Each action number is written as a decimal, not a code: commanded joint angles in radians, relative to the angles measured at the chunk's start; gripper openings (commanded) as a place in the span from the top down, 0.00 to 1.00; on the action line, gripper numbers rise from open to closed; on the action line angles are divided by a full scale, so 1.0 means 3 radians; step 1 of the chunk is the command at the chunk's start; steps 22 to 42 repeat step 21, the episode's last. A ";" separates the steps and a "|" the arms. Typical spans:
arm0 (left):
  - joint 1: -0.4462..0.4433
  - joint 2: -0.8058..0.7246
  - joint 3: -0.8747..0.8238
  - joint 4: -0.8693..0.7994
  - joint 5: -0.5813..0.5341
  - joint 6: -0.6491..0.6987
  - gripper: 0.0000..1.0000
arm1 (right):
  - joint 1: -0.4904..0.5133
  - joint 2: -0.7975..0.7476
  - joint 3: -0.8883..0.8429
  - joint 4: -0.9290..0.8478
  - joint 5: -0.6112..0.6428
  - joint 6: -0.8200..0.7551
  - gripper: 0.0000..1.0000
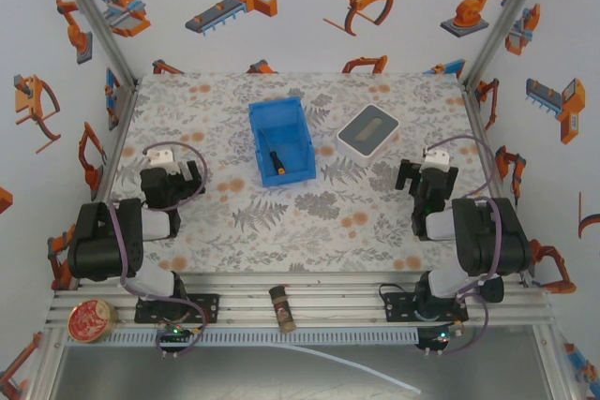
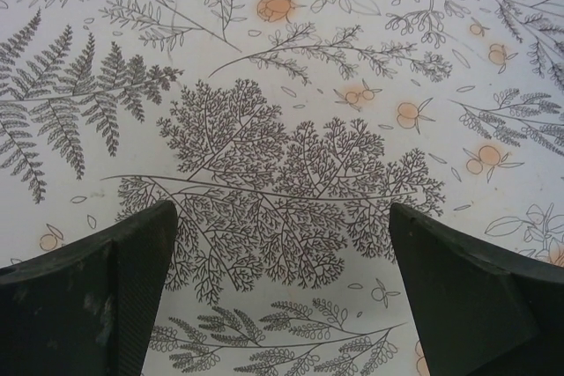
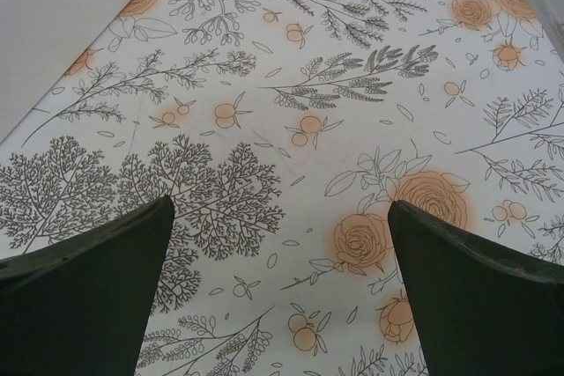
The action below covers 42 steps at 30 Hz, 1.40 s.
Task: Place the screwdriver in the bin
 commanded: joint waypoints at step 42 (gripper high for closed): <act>-0.0157 -0.0003 0.0317 -0.0292 -0.0152 0.0118 0.03 | -0.0024 -0.0015 0.0191 -0.0171 0.0102 0.0044 0.01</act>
